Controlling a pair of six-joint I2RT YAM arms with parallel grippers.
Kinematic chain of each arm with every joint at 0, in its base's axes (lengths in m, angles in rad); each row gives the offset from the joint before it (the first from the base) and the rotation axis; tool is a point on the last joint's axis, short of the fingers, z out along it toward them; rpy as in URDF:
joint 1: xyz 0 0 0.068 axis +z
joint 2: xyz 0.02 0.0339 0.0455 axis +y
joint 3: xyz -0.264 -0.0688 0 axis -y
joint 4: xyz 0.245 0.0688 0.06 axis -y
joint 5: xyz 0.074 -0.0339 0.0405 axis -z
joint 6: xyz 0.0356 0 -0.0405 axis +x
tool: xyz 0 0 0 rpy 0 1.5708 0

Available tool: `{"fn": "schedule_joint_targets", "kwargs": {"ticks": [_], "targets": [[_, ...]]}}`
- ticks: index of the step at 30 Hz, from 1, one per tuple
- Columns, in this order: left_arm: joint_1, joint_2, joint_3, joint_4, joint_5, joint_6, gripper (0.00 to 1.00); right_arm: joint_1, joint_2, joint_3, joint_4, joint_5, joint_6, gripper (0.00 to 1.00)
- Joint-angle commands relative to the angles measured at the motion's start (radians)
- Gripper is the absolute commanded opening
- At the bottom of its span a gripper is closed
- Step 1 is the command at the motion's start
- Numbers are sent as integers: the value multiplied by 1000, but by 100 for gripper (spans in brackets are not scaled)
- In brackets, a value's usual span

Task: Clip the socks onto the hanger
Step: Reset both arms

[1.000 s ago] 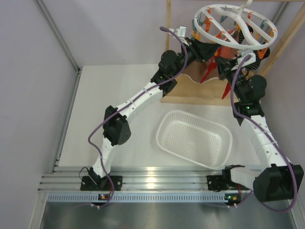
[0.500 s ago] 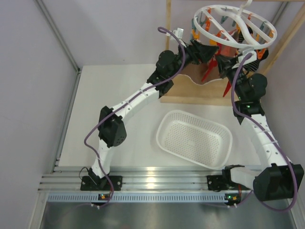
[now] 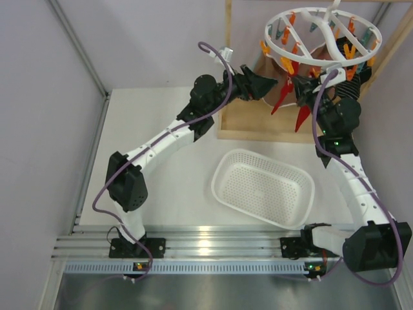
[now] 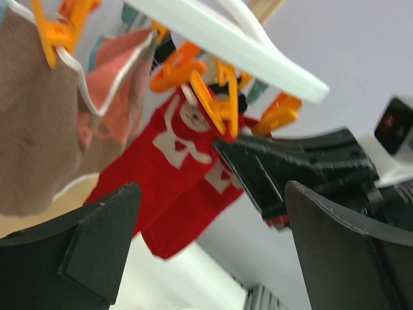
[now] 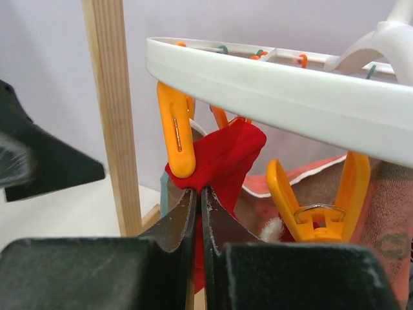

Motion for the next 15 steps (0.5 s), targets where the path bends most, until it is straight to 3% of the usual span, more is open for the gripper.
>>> {"fn": "schedule_joint_targets", "kwargs": {"ticks": [1, 2, 5, 6, 7, 11, 15], "targets": [[-2, -132, -89, 24, 109, 63, 98, 10, -16, 29, -28, 9, -32, 2], [6, -149, -107, -14, 107, 75, 98, 11, -20, 24, -37, 9, -37, 3], [27, -208, -167, -92, 118, 117, 98, 10, -25, 4, -88, -12, -45, 20], [34, -233, -185, -164, 120, 129, 98, 11, -27, 3, -106, -26, -46, 34], [40, -243, -190, -200, 123, 155, 98, 10, -28, 1, -128, -40, -51, 40], [87, -301, -218, -362, 185, 223, 98, 10, -63, -23, -210, -121, -58, 50], [130, -378, -256, -553, 201, 357, 98, 8, -103, -33, -339, -206, -104, 68]]}}
